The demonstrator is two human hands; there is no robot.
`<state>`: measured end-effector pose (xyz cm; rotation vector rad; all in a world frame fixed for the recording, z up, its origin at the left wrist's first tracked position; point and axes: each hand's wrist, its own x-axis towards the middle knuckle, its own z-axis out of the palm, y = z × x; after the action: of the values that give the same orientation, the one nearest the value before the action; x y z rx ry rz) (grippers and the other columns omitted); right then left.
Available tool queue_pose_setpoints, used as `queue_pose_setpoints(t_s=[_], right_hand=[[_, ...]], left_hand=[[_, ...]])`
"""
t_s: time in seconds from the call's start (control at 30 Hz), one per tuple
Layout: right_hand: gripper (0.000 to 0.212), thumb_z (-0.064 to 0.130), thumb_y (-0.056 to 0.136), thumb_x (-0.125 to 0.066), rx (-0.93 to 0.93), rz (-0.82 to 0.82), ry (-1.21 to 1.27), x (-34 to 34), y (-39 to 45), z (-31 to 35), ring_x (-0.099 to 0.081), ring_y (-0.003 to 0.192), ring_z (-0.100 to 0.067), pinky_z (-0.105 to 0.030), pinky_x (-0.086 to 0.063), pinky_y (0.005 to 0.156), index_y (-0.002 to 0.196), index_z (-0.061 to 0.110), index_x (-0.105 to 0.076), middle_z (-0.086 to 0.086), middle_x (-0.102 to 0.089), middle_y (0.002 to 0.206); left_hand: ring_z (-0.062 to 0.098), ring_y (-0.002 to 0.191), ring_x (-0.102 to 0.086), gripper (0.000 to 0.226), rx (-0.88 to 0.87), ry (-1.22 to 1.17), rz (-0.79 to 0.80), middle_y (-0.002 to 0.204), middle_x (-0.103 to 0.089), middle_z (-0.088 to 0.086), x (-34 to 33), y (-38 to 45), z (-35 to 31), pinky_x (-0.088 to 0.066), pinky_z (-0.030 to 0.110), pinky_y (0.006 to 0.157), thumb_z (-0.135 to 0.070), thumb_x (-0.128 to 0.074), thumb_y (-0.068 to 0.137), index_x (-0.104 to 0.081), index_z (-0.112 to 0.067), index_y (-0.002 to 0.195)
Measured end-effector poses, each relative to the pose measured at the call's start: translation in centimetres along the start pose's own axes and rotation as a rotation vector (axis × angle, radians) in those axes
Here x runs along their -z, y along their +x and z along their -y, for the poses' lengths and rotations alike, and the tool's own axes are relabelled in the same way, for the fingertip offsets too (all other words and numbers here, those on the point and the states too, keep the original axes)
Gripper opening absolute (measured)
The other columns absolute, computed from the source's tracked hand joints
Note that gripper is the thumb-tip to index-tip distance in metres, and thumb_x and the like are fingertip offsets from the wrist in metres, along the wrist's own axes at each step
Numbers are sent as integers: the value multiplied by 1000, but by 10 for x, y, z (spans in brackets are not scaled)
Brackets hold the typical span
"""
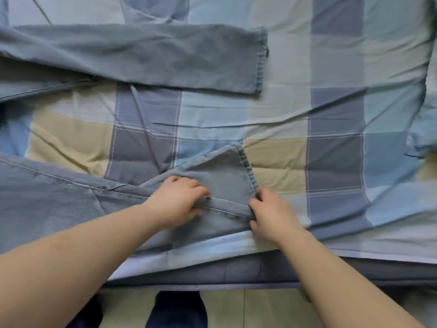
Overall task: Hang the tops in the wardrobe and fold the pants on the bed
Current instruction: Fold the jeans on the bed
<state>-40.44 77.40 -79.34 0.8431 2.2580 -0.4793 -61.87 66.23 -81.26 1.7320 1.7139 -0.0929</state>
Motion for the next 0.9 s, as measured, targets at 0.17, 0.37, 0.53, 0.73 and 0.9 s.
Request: queue_pose_setpoints(t_s=[0.17, 0.37, 0.53, 0.73, 0.9], right_hand=[[21, 25, 77, -65, 115, -21, 480, 26, 4, -2, -57, 80, -25, -34, -38, 66, 76, 26, -44, 3, -60, 76], [55, 50, 67, -77, 310, 312, 823, 79, -11, -38, -51, 111, 14, -8, -38, 95, 118, 40, -59, 29, -60, 119], [40, 28, 85, -67, 367, -100, 495, 83, -12, -23, -40, 113, 16, -30, -19, 112, 123, 34, -57, 37, -47, 120], [11, 22, 95, -49, 75, -489, 894, 85, -40, 8, -46, 54, -13, -40, -38, 59, 91, 12, -49, 1, -51, 60], [17, 36, 88, -54, -112, -524, 1246, 79, -75, -33, -61, 71, -18, -33, -47, 70, 88, 19, -58, -4, -68, 76]], left_hand=[[24, 108, -56, 48, -13, -237, 51, 116, -61, 0, -6, 29, -68, -44, 36, 87, -41, -65, 81, -49, -21, 122], [1, 67, -56, 11, 69, -723, 6, 69, -64, -15, 60, 21, -45, -43, 21, 65, -28, -67, 86, -68, -27, 75], [7, 77, -52, 33, 106, -892, 8, 82, -62, -2, 108, 4, -22, -42, 30, 75, -43, -69, 79, -71, -13, 91], [3, 65, -51, 22, 136, -777, -342, 68, -61, -6, 146, 7, -28, -45, 30, 68, -44, -71, 79, -68, -23, 75], [15, 69, -46, 34, -139, -284, -639, 67, -50, -2, 158, 51, -76, -33, 30, 63, -41, -67, 82, -55, -12, 70]])
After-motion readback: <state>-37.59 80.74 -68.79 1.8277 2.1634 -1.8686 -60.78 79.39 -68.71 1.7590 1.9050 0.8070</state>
